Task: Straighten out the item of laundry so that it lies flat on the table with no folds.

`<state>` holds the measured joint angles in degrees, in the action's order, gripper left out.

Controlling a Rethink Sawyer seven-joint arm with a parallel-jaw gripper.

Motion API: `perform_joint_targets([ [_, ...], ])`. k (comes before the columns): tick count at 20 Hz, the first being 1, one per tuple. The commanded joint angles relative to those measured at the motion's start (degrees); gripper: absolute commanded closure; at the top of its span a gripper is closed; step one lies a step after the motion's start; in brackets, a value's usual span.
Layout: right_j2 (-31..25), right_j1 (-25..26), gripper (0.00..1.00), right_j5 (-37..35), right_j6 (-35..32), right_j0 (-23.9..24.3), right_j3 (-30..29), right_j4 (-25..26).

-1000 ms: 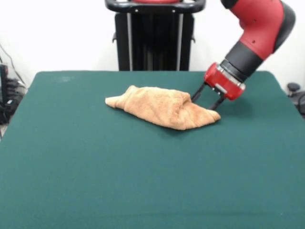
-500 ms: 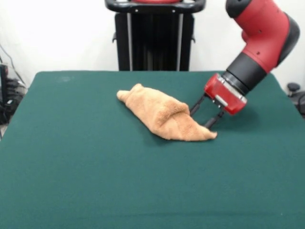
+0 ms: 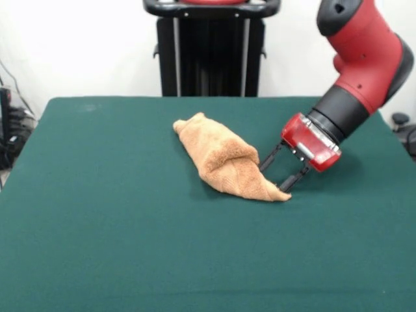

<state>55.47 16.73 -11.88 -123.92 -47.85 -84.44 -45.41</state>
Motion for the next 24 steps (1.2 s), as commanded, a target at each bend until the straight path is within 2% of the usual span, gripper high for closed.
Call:
perform_joint_targets([
  [1, -5.3, 5.5, 0.0, -3.7, -17.1, -0.7, 11.8, -4.6],
  [10, -7.2, 5.2, 0.0, -3.4, -17.2, 0.1, 12.5, -4.7],
  [13, -10.5, 4.1, 0.0, -1.2, -14.7, 1.8, 13.0, -3.9],
  [16, -9.4, 5.2, 0.0, -1.5, -14.5, 2.2, 14.4, -3.8],
  [18, -11.2, 2.2, 0.0, -2.8, -10.6, 3.3, 13.1, -0.9],
  [20, -13.9, -0.5, 0.0, -1.1, -6.7, 5.1, 11.7, 1.7],
  [24, -15.0, 0.3, 0.0, 2.2, -6.0, 7.2, 13.2, 2.9],
])
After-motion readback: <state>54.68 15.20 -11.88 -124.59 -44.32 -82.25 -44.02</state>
